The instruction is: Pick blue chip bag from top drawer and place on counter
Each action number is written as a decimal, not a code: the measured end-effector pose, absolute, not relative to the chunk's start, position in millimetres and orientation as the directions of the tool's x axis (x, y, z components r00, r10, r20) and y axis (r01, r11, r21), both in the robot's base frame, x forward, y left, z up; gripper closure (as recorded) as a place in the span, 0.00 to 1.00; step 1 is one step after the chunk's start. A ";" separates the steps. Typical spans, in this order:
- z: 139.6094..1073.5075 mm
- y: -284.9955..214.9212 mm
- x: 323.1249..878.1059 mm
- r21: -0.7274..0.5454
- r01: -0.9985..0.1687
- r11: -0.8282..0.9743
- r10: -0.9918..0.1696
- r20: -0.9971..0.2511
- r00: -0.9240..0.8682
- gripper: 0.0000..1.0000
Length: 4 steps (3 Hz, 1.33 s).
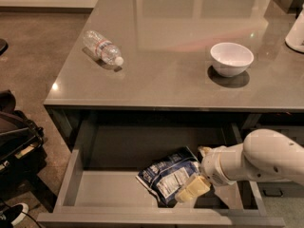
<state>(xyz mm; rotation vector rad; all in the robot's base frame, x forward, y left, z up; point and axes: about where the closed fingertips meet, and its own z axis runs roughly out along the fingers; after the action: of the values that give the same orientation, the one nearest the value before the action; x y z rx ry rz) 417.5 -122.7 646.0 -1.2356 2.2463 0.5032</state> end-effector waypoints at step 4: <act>600.4 -111.1 435.7 0.045 -0.832 0.553 -0.634 -0.625 -0.455 0.62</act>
Offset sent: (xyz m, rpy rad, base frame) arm 0.0291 0.0198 -0.0703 -0.0149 -0.0579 -0.0683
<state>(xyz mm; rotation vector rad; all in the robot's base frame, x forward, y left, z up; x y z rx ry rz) 435.7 -111.1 600.4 -1.1757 2.2355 0.4699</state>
